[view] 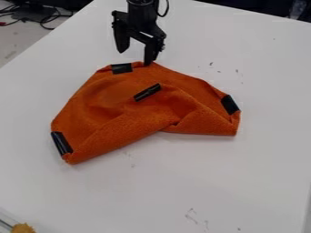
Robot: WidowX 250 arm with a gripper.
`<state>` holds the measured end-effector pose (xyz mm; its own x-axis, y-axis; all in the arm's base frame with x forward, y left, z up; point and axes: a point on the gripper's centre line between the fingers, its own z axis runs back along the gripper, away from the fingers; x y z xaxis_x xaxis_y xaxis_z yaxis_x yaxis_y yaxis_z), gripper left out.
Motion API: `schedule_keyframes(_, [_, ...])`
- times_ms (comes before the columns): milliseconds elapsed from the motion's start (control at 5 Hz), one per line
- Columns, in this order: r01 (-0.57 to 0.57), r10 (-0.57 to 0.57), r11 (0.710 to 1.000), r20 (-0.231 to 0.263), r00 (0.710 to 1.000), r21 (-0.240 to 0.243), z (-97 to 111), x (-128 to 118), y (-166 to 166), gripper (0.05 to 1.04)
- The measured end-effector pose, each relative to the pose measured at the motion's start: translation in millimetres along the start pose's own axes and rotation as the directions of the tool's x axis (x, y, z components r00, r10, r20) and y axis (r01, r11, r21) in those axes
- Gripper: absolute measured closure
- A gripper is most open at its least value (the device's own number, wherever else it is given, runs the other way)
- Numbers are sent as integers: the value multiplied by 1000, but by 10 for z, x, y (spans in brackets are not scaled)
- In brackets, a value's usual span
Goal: Fold cloth from top left to the middle
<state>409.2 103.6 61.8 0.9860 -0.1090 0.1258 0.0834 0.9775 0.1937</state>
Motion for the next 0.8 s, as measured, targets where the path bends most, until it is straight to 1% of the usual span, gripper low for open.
schedule_keyframes(200, [21, -21, 1000, 0, 1000, -7, -215, 60, 281, 81])
schedule_keyframes(400, [23, -22, 1000, 4, 1000, -18, -300, 62, 417, 81])
schedule_keyframes(600, [8, -8, 999, -1, 1000, -39, -365, 4, 401, 81])
schedule_keyframes(800, [-13, 13, 998, 14, 1000, -63, -404, -11, 395, 81])
